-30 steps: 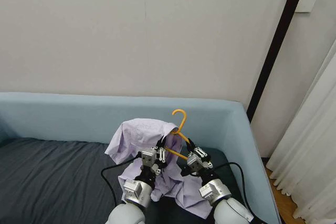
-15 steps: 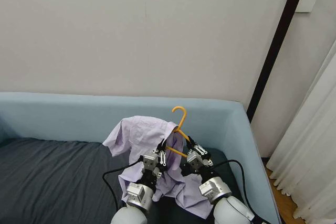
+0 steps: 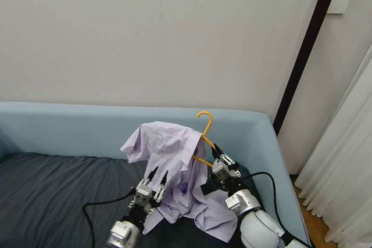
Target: Pick up the clothes from the sofa and hang them on the clothes hanger.
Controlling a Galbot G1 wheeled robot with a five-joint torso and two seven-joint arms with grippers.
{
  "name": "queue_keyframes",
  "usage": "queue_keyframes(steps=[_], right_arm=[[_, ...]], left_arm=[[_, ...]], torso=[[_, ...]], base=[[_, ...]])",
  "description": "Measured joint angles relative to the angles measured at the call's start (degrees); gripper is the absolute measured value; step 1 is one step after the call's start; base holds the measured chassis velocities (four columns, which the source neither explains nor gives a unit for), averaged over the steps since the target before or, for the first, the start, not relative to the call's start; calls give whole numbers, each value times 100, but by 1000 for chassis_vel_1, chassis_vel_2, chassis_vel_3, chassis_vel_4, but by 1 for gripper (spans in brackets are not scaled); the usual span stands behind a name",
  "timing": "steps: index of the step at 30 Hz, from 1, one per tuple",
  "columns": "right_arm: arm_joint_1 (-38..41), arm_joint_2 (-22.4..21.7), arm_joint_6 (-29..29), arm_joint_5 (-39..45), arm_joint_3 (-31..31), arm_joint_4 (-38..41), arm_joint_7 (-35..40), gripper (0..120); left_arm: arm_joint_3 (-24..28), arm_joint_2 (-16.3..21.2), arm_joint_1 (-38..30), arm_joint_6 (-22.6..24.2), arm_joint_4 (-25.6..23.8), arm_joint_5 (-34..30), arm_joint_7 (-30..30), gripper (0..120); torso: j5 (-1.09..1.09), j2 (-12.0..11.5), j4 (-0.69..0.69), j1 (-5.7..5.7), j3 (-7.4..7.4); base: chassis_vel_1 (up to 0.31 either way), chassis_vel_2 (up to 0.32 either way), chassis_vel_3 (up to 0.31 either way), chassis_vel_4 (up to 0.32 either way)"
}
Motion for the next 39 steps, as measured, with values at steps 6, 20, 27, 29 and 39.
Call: queue_keyframes(steps=[6, 20, 27, 29, 39], right_arm=[[40, 151, 328, -626, -12, -401, -5, 5], [617, 225, 824, -1466, -385, -653, -438, 5], [779, 239, 956, -1460, -643, -633, -557, 5], [774, 233, 976, -1471, -654, -599, -568, 5], [680, 200, 1196, -1920, -538, -585, -692, 5]], left_arm=[[-801, 1368, -417, 9, -464, -1639, 532, 79], [-439, 2550, -2535, -493, 1335, -3686, 4624, 100], [-24, 2442, -3463, -213, 2571, -3744, 6644, 100], [353, 2331, -3828, -131, 2863, -3667, 6857, 100], [1199, 1883, -4746, 49, 3432, -3314, 7246, 98]], torso=[[3, 0, -2, 0, 0], [1, 0, 2, 0, 1], [3, 0, 0, 0, 1], [1, -1, 0, 0, 1], [4, -1, -1, 0, 1]], base=[[0, 0, 0, 0], [0, 0, 0, 0], [0, 0, 0, 0], [0, 0, 0, 0], [0, 0, 0, 0]])
